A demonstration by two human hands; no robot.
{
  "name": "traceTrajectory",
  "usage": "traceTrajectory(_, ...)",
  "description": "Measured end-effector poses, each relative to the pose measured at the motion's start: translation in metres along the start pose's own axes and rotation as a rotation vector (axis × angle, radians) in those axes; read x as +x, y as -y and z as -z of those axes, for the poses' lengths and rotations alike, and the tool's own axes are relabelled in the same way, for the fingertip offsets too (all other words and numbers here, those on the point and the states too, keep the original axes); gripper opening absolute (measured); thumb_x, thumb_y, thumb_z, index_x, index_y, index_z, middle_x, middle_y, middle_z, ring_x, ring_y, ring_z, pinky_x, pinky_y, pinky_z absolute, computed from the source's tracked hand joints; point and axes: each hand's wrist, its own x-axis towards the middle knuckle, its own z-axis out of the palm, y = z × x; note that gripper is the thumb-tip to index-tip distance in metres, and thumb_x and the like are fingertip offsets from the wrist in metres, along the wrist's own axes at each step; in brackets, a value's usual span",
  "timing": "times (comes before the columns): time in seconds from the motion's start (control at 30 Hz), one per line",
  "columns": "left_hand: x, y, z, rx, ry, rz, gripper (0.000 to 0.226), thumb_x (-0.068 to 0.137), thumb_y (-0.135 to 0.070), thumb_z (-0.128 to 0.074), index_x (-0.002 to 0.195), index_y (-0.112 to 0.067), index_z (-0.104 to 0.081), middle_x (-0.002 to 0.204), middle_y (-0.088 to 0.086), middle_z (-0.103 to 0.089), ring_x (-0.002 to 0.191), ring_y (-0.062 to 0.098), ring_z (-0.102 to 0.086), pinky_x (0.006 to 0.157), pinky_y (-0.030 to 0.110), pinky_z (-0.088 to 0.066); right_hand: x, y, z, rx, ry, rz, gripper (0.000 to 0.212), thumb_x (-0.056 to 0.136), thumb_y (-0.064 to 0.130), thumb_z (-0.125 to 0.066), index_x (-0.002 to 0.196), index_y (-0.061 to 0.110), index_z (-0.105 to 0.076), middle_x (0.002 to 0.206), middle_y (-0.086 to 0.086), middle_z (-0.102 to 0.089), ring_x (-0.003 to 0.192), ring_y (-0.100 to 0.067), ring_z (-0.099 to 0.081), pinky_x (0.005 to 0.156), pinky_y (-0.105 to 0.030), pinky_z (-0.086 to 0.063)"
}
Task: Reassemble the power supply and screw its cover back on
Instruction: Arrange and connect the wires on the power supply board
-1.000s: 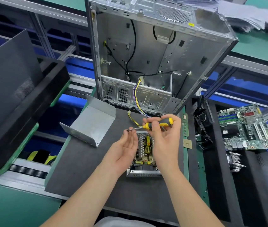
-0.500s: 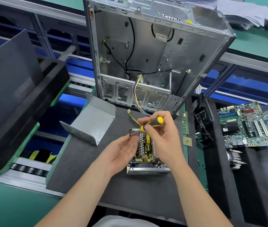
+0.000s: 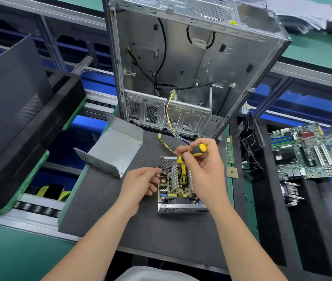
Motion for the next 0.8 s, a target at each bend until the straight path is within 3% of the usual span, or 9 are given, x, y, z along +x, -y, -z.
traceTrajectory(0.13, 0.004, 0.008, 0.002, 0.120, -0.130, -0.062, 0.017, 0.095, -0.011, -0.060, 0.100, -0.021, -0.074, 0.075, -0.001, -0.075, 0.060, 0.017, -0.071, 0.058, 0.028, -0.059, 0.001, 0.002, 0.001, -0.005, -0.018, 0.004, 0.019, 0.099, 0.014, -0.060, 0.114, 0.023, -0.053, 0.110, -0.003, -0.077, 0.106, -0.029, -0.073, 0.093, -0.064, -0.053)
traceTrajectory(0.23, 0.004, 0.014, 0.000, 0.238, -0.044, -0.057, 0.019, 0.091, -0.012, -0.073, 0.107, -0.021, -0.067, 0.084, 0.001, -0.076, 0.068, 0.018, -0.077, 0.069, 0.031, -0.065, 0.002, 0.002, 0.002, -0.011, -0.019, 0.009, 0.019, 0.099, 0.012, -0.060, 0.114, 0.022, -0.053, 0.110, -0.003, -0.077, 0.107, -0.029, -0.073, 0.093, -0.064, -0.053)
traceTrajectory(0.33, 0.004, 0.015, -0.002, 0.296, -0.033, -0.081, 0.027, 0.091, -0.007, -0.075, 0.111, -0.020, -0.064, 0.088, 0.004, -0.075, 0.066, 0.016, -0.077, 0.065, 0.024, -0.061, 0.004, 0.001, 0.002, -0.019, -0.017, 0.010, 0.019, 0.099, 0.013, -0.060, 0.115, 0.021, -0.053, 0.109, -0.003, -0.077, 0.107, -0.028, -0.074, 0.094, -0.063, -0.054)
traceTrajectory(0.47, 0.008, 0.016, 0.000, 0.343, 0.023, -0.066, 0.031, 0.091, -0.009, -0.074, 0.113, -0.022, -0.057, 0.077, -0.002, -0.079, 0.067, 0.015, -0.078, 0.072, 0.026, -0.058, 0.006, 0.000, 0.004, -0.007, -0.015, 0.008, 0.019, 0.098, 0.019, -0.061, 0.115, 0.023, -0.053, 0.110, -0.005, -0.077, 0.107, -0.030, -0.073, 0.094, -0.065, -0.053)
traceTrajectory(0.67, 0.020, 0.000, 0.007, 0.466, 0.148, -0.170, 0.048, 0.087, -0.003, -0.065, 0.125, -0.030, -0.053, 0.076, 0.002, -0.076, 0.063, 0.022, -0.076, 0.063, 0.033, -0.064, 0.008, 0.000, 0.004, -0.005, 0.001, 0.025, 0.021, 0.097, 0.021, -0.061, 0.116, 0.023, -0.053, 0.111, -0.006, -0.077, 0.107, -0.031, -0.073, 0.093, -0.067, -0.052)
traceTrajectory(0.73, 0.026, -0.007, 0.006, 0.549, 0.161, -0.251, 0.052, 0.085, -0.011, -0.067, 0.128, -0.037, -0.054, 0.089, 0.002, -0.070, 0.066, 0.023, -0.073, 0.059, 0.036, -0.062, 0.008, 0.001, 0.004, -0.005, 0.008, 0.029, 0.021, 0.098, 0.020, -0.061, 0.117, 0.022, -0.053, 0.111, -0.007, -0.076, 0.108, -0.032, -0.072, 0.094, -0.066, -0.052)
traceTrajectory(0.8, 0.030, -0.010, 0.004, 0.650, 0.225, -0.320, 0.055, 0.080, -0.026, -0.070, 0.128, -0.047, -0.052, 0.106, -0.006, -0.053, 0.080, 0.016, -0.067, 0.069, 0.039, -0.060, 0.007, 0.002, 0.005, -0.006, 0.014, 0.035, 0.022, 0.098, 0.020, -0.061, 0.118, 0.021, -0.053, 0.111, -0.006, -0.076, 0.109, -0.031, -0.072, 0.095, -0.064, -0.053)
